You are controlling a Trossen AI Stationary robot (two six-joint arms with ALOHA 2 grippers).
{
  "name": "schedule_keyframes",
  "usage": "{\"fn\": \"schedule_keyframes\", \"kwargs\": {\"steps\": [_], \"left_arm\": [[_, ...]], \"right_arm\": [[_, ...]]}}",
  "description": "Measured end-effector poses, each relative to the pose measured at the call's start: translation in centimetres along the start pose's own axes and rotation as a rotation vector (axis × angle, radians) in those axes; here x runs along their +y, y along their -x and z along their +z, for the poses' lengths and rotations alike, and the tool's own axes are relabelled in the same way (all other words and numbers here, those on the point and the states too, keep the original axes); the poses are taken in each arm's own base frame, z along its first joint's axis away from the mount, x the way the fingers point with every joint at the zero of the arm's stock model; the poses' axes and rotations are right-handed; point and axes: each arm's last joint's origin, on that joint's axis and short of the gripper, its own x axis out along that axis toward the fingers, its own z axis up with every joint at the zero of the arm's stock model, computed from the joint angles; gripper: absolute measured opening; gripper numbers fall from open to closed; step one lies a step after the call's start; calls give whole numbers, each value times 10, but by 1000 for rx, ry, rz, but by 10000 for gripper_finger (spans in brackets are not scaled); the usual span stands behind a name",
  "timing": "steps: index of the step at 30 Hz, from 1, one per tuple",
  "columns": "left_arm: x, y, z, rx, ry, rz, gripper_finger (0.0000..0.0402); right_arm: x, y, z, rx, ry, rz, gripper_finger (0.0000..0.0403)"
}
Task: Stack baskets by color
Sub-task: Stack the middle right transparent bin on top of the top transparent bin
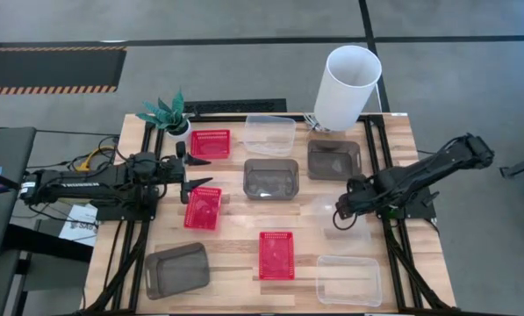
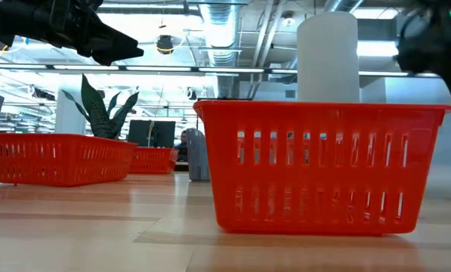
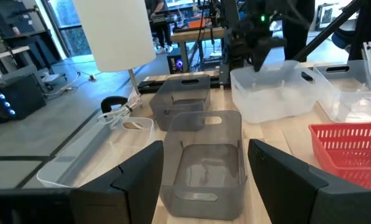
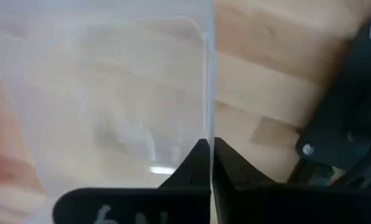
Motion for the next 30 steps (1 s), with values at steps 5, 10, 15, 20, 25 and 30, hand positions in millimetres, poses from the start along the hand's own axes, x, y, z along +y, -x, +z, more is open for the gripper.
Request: {"fn": "schedule_keyframes", "kwargs": {"steps": [5,10,15,20,25,30], "left_arm": [[0,0,0,0,0,0,224],[0,0,0,0,0,0,224],[0,0,0,0,9,0,224],[0,0,0,0,32,1,224],[0,0,0,1,53,1,224],[0,0,-1,13,72,1,224]], "right_arm": [[16,48,7,-181,109,170,8],[36,101,22,-538,318,306,4],[69,131,47,-837,626,311,2],[103,139,93,-1011,835,248,2],[123,136,160,-993,952,212,1],[139,127,225,-918,1020,144,1]]}}
